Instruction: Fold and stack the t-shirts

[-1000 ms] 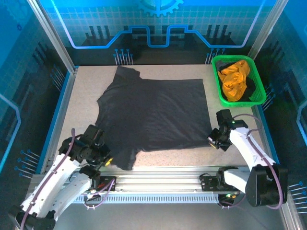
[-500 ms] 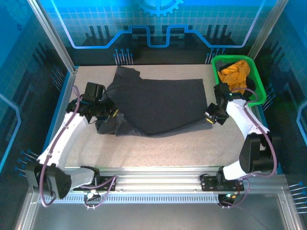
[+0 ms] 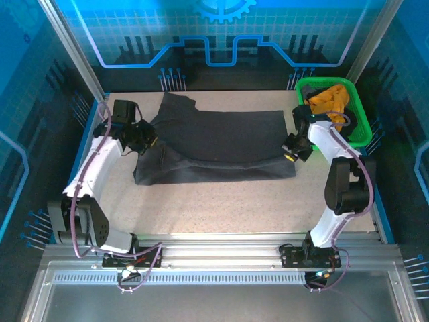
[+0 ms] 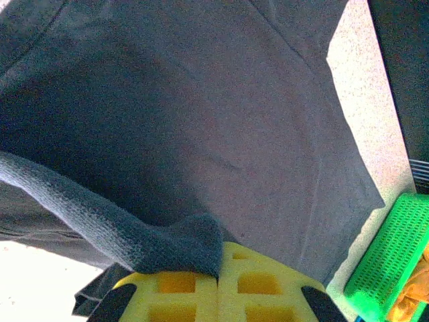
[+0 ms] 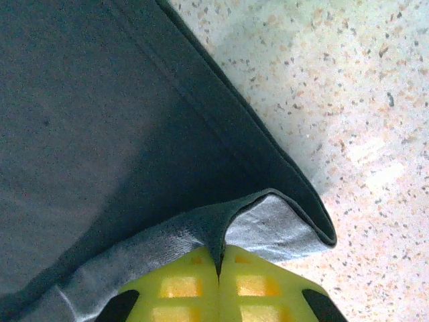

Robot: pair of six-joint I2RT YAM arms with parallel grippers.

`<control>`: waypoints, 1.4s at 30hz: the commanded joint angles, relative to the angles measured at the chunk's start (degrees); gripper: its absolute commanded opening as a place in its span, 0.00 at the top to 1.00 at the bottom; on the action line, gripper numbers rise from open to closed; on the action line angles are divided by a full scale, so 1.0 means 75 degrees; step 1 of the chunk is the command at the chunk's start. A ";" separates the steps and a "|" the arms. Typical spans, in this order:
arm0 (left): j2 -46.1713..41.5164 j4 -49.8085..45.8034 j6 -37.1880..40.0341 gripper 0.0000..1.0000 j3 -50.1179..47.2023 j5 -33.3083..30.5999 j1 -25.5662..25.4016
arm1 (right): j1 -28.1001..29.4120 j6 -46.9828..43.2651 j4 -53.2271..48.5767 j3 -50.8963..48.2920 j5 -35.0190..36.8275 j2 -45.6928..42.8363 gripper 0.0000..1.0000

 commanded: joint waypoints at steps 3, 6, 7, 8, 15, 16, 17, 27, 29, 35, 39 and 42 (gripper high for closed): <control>0.0227 0.0123 0.0479 1.00 0.0352 -0.0075 0.0303 | -0.0192 0.0174 -0.0189 0.0414 0.0284 0.0379 1.00; 0.0352 0.0140 0.0549 1.00 0.0382 -0.0098 0.0365 | -0.0230 0.0171 -0.0184 0.0591 0.0239 0.0571 1.00; 0.0408 0.0155 0.0569 1.00 0.0392 -0.0104 0.0373 | -0.0251 0.0168 -0.0189 0.0661 0.0233 0.0642 1.00; 0.0457 0.0187 0.0577 1.00 0.0395 -0.0098 0.0391 | -0.0251 0.0163 -0.0191 0.0715 0.0238 0.0693 1.00; 0.0992 0.0406 0.0723 1.00 0.0566 -0.0115 0.0471 | -0.0259 0.0150 -0.0156 0.1103 0.0045 0.1172 1.00; 0.1085 0.0433 0.0734 1.00 0.0612 -0.0119 0.0498 | -0.0254 0.0143 -0.0133 0.1154 0.0031 0.1226 1.00; 0.1170 0.0460 0.0752 1.00 0.0636 -0.0122 0.0527 | -0.0263 0.0129 -0.0110 0.1209 0.0013 0.1279 1.00; 0.2335 0.0075 0.1099 0.45 0.1471 -0.0285 0.0699 | -0.0321 -0.0415 -0.0290 0.2079 -0.0137 0.1847 0.65; 0.2145 -0.0021 0.1139 0.44 0.1342 -0.0502 0.0699 | -0.0319 -0.0619 -0.0365 0.2087 -0.0029 0.1572 0.55; 0.0714 0.0037 0.0750 0.53 -0.0434 -0.0521 0.0699 | -0.0176 -0.0947 -0.0097 0.0830 0.0067 0.0321 0.53; 0.0439 0.0612 0.0209 0.65 -0.1936 -0.0061 0.0699 | 0.0235 -0.1096 0.0244 0.0070 0.0066 0.0140 0.67; 0.0745 0.0678 -0.0068 0.66 -0.2222 0.0023 0.0732 | 0.0357 -0.1019 0.0303 -0.0152 -0.0048 0.0413 0.69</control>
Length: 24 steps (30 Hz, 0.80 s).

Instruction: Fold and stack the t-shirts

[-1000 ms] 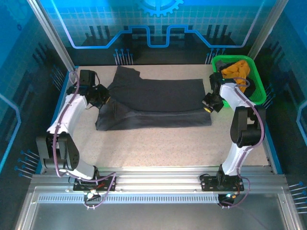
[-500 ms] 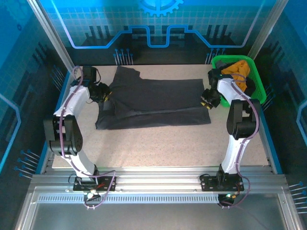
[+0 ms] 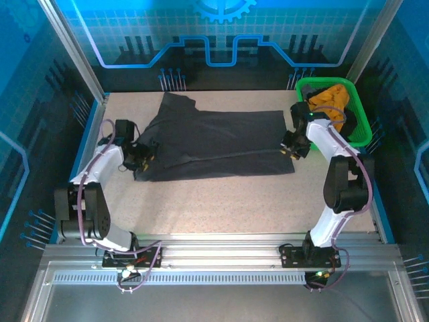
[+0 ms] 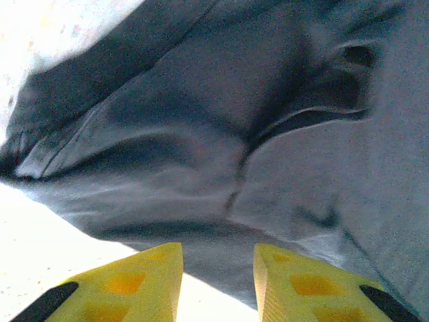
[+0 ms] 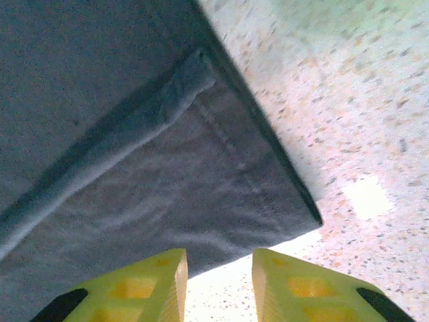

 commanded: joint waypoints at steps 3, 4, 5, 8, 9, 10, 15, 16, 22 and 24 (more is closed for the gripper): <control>0.0226 -0.0653 -0.0472 0.56 -0.0032 -0.0451 0.0107 | 0.0010 0.0237 0.0108 -0.0740 -0.0200 0.0148 0.60; 0.0033 -0.0784 -0.0555 0.55 -0.0128 -0.0650 0.0110 | -0.0072 0.0337 0.0271 -0.1017 -0.0308 -0.0031 0.57; -0.0119 -0.0820 -0.0589 0.55 -0.0233 -0.0748 0.0152 | -0.0143 0.0408 0.0377 -0.1229 -0.0397 -0.0193 0.56; -0.0503 -0.0792 -0.0690 0.51 -0.0598 -0.0825 0.0333 | -0.0355 0.0403 0.0665 -0.1753 -0.0722 -0.0517 0.51; -0.0553 -0.0771 -0.0692 0.49 -0.0679 -0.0851 0.0379 | -0.0432 0.0383 0.0776 -0.1904 -0.0833 -0.0571 0.50; -0.0529 -0.0749 -0.0671 0.49 -0.0745 -0.0852 0.0414 | -0.0516 0.0363 0.0883 -0.2055 -0.0946 -0.0623 0.49; -0.0284 -0.0827 -0.0644 0.48 -0.0774 -0.0941 0.0453 | -0.0940 0.0421 0.1294 -0.2552 -0.1336 -0.0735 0.48; -0.0274 -0.0798 -0.0651 0.48 -0.0807 -0.0996 0.0453 | -0.1000 0.0417 0.1360 -0.2603 -0.1366 -0.0738 0.47; 0.0066 -0.0380 -0.0592 0.48 -0.1043 -0.1119 0.0562 | -0.1056 0.0382 0.1641 -0.2415 -0.1531 -0.0353 0.49; 0.0238 0.0032 -0.0571 0.50 -0.1138 -0.1064 0.0667 | -0.1056 0.0417 0.1735 -0.2321 -0.1496 -0.0161 0.52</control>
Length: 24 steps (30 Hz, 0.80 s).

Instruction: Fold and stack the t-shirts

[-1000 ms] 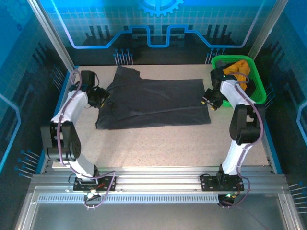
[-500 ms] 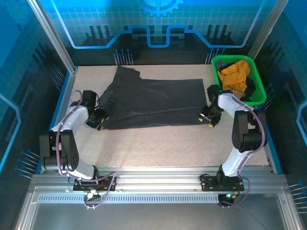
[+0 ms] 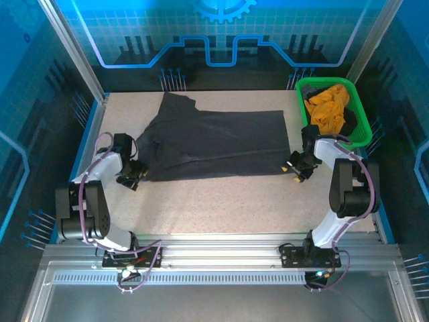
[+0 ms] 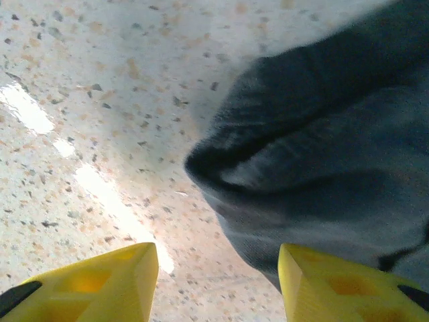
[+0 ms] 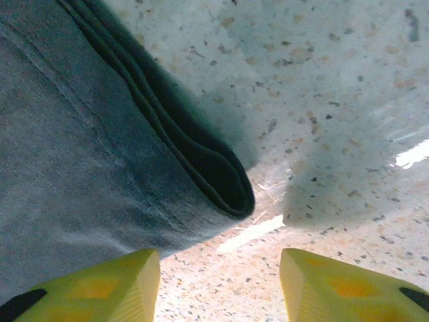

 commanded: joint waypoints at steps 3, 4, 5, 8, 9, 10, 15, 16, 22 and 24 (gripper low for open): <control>0.0572 0.0678 0.0015 0.54 0.0023 -0.0086 0.0230 | -0.0057 0.0078 0.0398 0.0351 -0.0151 0.0518 0.58; 0.0705 0.0695 0.0054 0.56 0.0126 -0.0081 0.0230 | -0.0046 0.0073 0.0327 0.0451 -0.0084 0.0623 0.62; 0.0805 0.0717 0.0093 0.57 0.0229 -0.0103 0.0229 | -0.0047 0.0070 0.0271 0.0527 -0.0019 0.0731 0.66; 0.1002 0.0910 0.0219 0.71 0.0387 -0.0184 0.0236 | -0.0036 0.0014 0.0204 0.0676 0.0220 0.0948 0.79; 0.1049 0.0934 0.0266 0.76 0.0433 -0.0212 0.0242 | -0.0021 -0.0013 0.0179 0.0708 0.0324 0.0978 0.84; 0.1069 0.0926 0.0313 0.80 0.0490 -0.0278 0.0259 | 0.0004 -0.0026 0.0127 0.0755 0.0452 0.1008 0.89; 0.0791 0.0894 0.0455 1.00 0.0415 -0.0679 0.0393 | 0.0100 0.0005 -0.0045 0.0810 0.0762 0.0913 1.00; 0.0663 0.0877 0.0489 1.00 0.0358 -0.0735 0.0405 | 0.0138 0.0044 -0.0086 0.0787 0.0828 0.0809 1.00; -0.0237 0.0447 0.0480 1.00 -0.0064 -0.0785 0.0416 | 0.0408 0.0487 -0.0656 0.0428 0.1078 0.0079 1.00; -0.0649 0.0247 0.0384 1.00 -0.0370 -0.0779 0.0407 | 0.0486 0.0716 -0.0845 0.0047 0.1112 -0.0281 1.00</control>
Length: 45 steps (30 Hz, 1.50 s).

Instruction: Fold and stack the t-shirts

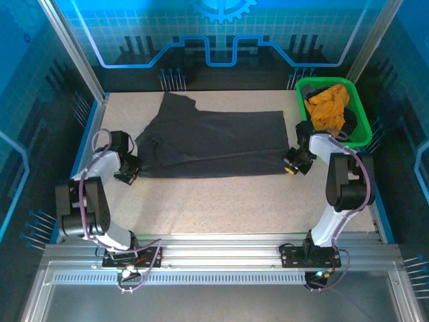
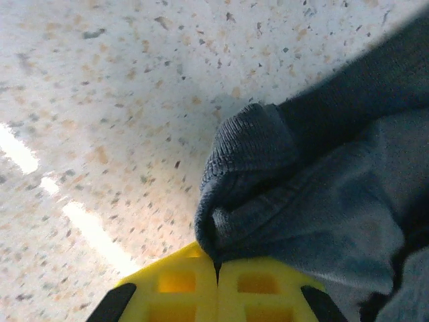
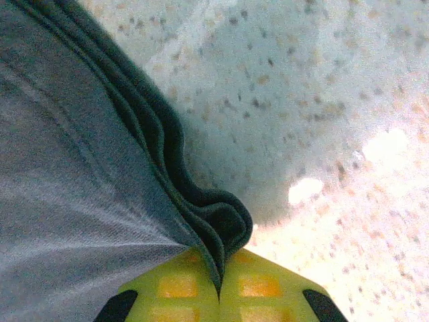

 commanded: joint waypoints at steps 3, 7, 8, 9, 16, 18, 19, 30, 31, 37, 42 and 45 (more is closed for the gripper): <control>-0.1169 -0.1008 -0.0188 1.00 -0.0837 -0.0485 0.0149 | 0.0200 0.0734 -0.0852 -0.1073 0.0337 -0.1150 1.00; -0.1802 -0.1757 -0.0358 1.00 -0.1304 -0.0730 0.0149 | 0.0354 0.1089 -0.1311 -0.1868 0.0399 -0.2064 1.00; -0.1945 -0.1954 -0.0437 1.00 -0.1392 -0.0790 0.0138 | 0.0409 0.1165 -0.1490 -0.2143 0.0462 -0.2321 1.00; -0.2084 -0.2114 -0.0497 1.00 -0.1472 -0.0853 0.0116 | 0.0449 0.1236 -0.1679 -0.2318 0.0524 -0.2541 1.00; -0.2791 -0.3255 -0.0718 1.00 -0.1596 -0.1536 0.0047 | 0.0666 0.1481 -0.2377 -0.3325 0.0728 -0.3537 1.00; -0.3047 -0.3678 -0.0940 1.00 -0.1631 -0.1760 0.0021 | 0.0676 0.1462 -0.2378 -0.3453 0.0813 -0.3618 1.00; -0.3148 -0.3812 -0.1041 1.00 -0.1685 -0.1788 0.0010 | 0.0674 0.1426 -0.2361 -0.3457 0.0846 -0.3616 1.00; -0.3772 -0.3484 -0.1450 0.61 -0.2086 -0.1518 -0.0062 | 0.0731 0.1456 -0.2553 -0.3178 0.0747 -0.3496 0.69; -0.3824 -0.3537 -0.1484 0.48 -0.2023 -0.1492 -0.0062 | 0.0768 0.1497 -0.2640 -0.3078 0.0778 -0.3588 0.60; -0.4364 -0.3594 -0.2067 0.36 -0.1081 -0.1484 -0.0675 | 0.1647 0.0731 -0.2203 -0.1854 0.1291 -0.4144 0.44; -0.4175 -0.3017 -0.3323 0.33 -0.0956 -0.0405 -0.1920 | 0.2621 -0.0586 0.0684 -0.1708 -0.1489 -0.3699 0.37; -0.4125 -0.2227 -0.4284 0.33 -0.1615 0.0410 -0.2744 | 0.3003 -0.0609 0.1993 -0.1758 -0.2713 -0.3228 0.35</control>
